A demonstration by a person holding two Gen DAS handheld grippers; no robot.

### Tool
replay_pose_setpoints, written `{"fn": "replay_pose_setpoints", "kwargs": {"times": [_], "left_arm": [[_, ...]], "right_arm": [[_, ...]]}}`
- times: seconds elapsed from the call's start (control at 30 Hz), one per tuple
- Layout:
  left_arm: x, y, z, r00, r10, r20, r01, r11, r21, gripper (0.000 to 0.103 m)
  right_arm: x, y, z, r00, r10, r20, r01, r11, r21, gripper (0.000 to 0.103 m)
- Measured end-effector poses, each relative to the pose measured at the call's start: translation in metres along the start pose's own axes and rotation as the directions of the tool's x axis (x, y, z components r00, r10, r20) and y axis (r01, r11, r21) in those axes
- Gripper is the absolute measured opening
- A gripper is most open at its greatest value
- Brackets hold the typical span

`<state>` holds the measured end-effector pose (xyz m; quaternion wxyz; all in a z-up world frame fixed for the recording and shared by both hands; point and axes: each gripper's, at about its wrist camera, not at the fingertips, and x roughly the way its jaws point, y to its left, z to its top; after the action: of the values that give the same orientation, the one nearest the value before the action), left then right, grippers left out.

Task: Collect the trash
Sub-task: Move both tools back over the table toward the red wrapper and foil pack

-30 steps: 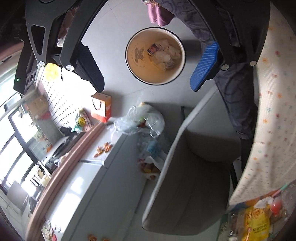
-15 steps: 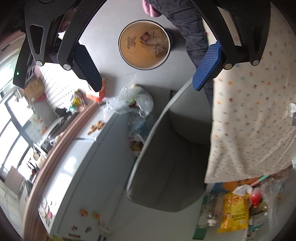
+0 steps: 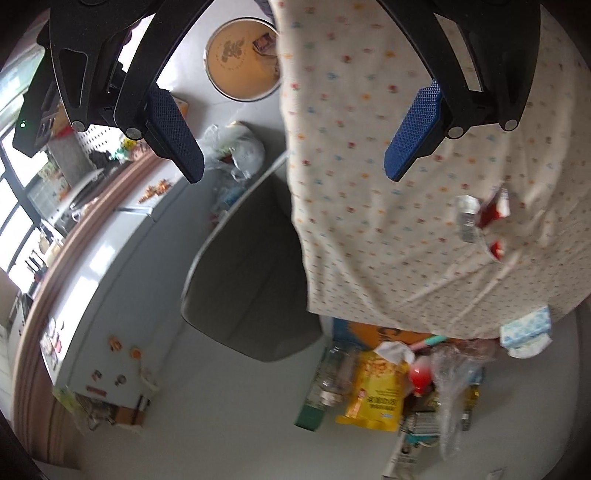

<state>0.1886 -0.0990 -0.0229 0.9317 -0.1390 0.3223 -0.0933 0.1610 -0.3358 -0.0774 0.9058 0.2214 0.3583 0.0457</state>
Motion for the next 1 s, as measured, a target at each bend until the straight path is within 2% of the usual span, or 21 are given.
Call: {"fn": "replay_pose_setpoints", "kwargs": {"times": [0.2,0.43,0.67,1.0], "left_arm": [[-0.025,0.049,0.010,0.997,0.050,0.055,-0.046,0.996,-0.072,0.097],[-0.036,0.097,0.011,0.994,0.091,0.062,-0.081,0.987,-0.137,0.097],[-0.054,0.144,0.015,0.982,0.166,0.085,-0.148,0.971,-0.187,0.097],[-0.058,0.184,0.012,0.975,0.212,0.071,-0.190,0.953,-0.237,0.097]], "right_arm": [[0.007,0.040,0.000,1.000,0.022,0.000,-0.022,0.998,-0.059,0.095],[0.022,0.079,-0.005,0.998,0.065,-0.018,-0.066,0.993,-0.101,0.095],[0.048,0.115,-0.010,0.991,0.120,-0.058,-0.127,0.981,-0.149,0.095],[0.080,0.167,-0.015,0.976,0.174,-0.129,-0.201,0.950,-0.238,0.093]]}}
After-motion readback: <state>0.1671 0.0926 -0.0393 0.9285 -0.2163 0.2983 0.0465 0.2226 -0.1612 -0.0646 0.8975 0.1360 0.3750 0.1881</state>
